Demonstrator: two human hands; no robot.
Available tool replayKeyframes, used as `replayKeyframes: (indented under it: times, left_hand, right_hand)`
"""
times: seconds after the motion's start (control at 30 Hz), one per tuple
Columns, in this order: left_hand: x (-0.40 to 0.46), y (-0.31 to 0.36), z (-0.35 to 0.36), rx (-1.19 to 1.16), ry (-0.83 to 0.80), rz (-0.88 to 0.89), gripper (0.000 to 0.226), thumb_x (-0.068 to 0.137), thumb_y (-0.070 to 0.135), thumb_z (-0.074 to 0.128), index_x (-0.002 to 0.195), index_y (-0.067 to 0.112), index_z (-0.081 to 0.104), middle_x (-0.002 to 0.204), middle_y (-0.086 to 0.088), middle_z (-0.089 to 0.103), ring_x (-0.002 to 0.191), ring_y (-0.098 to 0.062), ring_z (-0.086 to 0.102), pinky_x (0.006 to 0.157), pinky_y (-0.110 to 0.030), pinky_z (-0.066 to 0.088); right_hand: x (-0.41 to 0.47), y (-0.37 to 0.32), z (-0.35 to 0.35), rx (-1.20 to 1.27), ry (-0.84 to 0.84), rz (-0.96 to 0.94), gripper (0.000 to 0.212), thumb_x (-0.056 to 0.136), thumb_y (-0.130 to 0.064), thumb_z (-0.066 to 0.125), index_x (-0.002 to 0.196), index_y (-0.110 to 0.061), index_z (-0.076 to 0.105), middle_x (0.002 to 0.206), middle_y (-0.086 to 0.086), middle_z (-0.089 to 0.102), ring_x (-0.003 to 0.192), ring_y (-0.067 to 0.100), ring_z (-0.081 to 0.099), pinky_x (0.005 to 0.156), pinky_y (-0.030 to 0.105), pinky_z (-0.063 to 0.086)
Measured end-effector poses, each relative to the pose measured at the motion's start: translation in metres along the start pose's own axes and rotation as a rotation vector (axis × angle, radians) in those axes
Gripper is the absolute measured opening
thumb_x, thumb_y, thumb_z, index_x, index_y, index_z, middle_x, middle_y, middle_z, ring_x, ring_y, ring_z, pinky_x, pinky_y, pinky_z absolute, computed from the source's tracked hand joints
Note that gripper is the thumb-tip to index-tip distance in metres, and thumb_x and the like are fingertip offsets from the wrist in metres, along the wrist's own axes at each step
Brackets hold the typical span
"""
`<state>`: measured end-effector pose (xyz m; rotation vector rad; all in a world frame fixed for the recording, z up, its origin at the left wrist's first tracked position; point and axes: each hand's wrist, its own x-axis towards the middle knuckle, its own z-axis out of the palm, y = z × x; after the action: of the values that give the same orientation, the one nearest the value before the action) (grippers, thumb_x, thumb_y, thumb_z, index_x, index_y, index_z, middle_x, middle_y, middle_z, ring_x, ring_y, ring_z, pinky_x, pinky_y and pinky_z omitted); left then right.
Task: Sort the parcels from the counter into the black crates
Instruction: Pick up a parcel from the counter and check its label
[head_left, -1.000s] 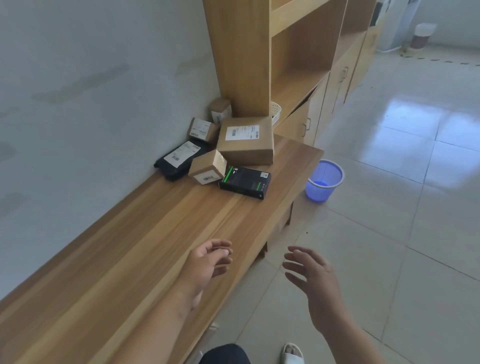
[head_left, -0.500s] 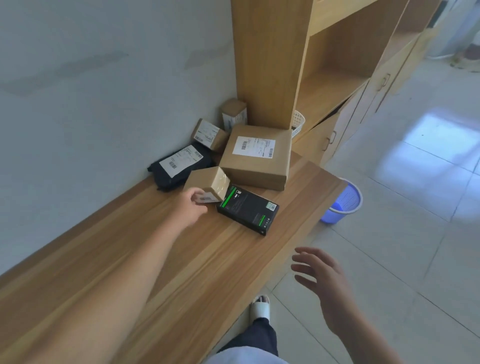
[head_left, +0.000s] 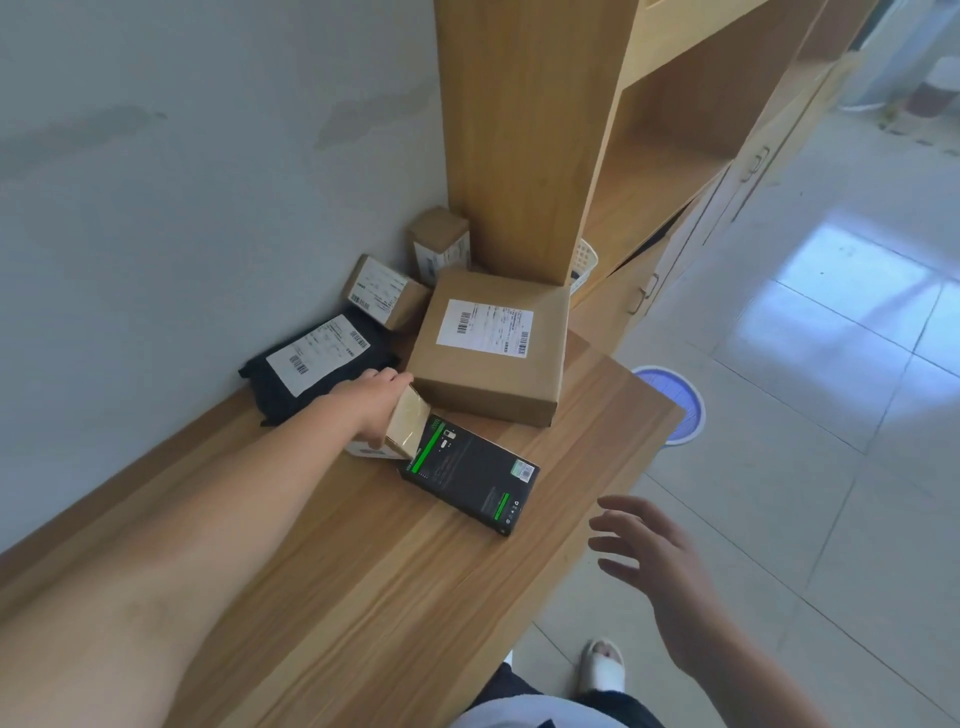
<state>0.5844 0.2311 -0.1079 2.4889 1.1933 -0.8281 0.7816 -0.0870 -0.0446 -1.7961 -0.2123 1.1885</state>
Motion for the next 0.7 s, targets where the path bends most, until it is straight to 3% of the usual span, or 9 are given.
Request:
replayKeyframes:
  times: [0.1, 0.27, 0.37, 0.47, 0.57, 0.7]
  left_hand:
    - [-0.021, -0.004, -0.005, -0.196, 0.075, -0.002, 0.116, 0.071, 0.013, 0.088, 0.161, 0.023, 0.015, 0.159, 0.001, 0.032, 0.145, -0.023, 0.033, 0.107, -0.049, 0.046]
    - [-0.107, -0.005, -0.012, -0.913, 0.361, -0.031, 0.108, 0.065, 0.018, 0.094, 0.152, 0.034, 0.034, 0.151, 0.011, 0.043, 0.139, -0.013, 0.041, 0.11, -0.035, 0.037]
    - [-0.167, 0.018, 0.0, -1.452, 0.548, -0.003, 0.099, 0.054, 0.03, 0.093, 0.141, 0.041, 0.049, 0.143, 0.012, 0.057, 0.132, -0.013, 0.053, 0.108, -0.04, 0.047]
    - [-0.206, 0.058, 0.016, -1.886, 0.707, 0.052, 0.084, 0.056, 0.022, 0.087, 0.134, 0.033, 0.059, 0.131, 0.007, 0.068, 0.12, -0.015, 0.064, 0.093, -0.033, 0.057]
    - [-0.229, 0.104, 0.031, -2.04, 0.778, 0.118, 0.089, 0.064, 0.014, 0.08, 0.146, 0.025, 0.051, 0.14, -0.006, 0.062, 0.122, -0.023, 0.062, 0.091, -0.035, 0.055]
    - [-0.24, 0.162, 0.043, -2.15, 0.809, 0.152, 0.096, 0.066, 0.011, 0.084, 0.153, 0.02, 0.043, 0.146, -0.016, 0.056, 0.128, -0.031, 0.058, 0.098, -0.042, 0.054]
  right_hand:
    - [0.017, -0.011, 0.011, -0.048, -0.075, 0.023, 0.016, 0.099, -0.007, 0.06, 0.11, -0.01, 0.071, 0.096, 0.012, 0.07, 0.086, 0.025, 0.066, 0.081, 0.037, 0.052]
    - [0.039, -0.035, 0.026, -0.116, -0.223, -0.025, 0.015, 0.099, -0.018, 0.064, 0.112, -0.015, 0.07, 0.099, 0.008, 0.073, 0.089, 0.025, 0.07, 0.08, 0.037, 0.056]
    - [0.046, -0.058, 0.029, -0.111, -0.358, -0.065, 0.028, 0.097, -0.028, 0.068, 0.123, -0.019, 0.065, 0.105, 0.006, 0.072, 0.096, 0.025, 0.072, 0.088, 0.043, 0.057]
    - [0.048, -0.079, 0.029, -0.097, -0.561, -0.072, 0.055, 0.083, -0.044, 0.08, 0.132, -0.029, 0.059, 0.127, 0.003, 0.067, 0.112, 0.025, 0.069, 0.092, 0.044, 0.059]
    - [0.045, -0.09, 0.026, -0.028, -0.77, 0.017, 0.067, 0.075, -0.052, 0.074, 0.137, -0.032, 0.059, 0.135, 0.006, 0.066, 0.118, 0.029, 0.069, 0.093, 0.052, 0.058]
    - [0.038, -0.098, 0.006, 0.011, -1.062, 0.066, 0.038, 0.083, -0.048, 0.066, 0.117, -0.034, 0.077, 0.128, 0.011, 0.073, 0.116, 0.035, 0.07, 0.104, 0.063, 0.049]
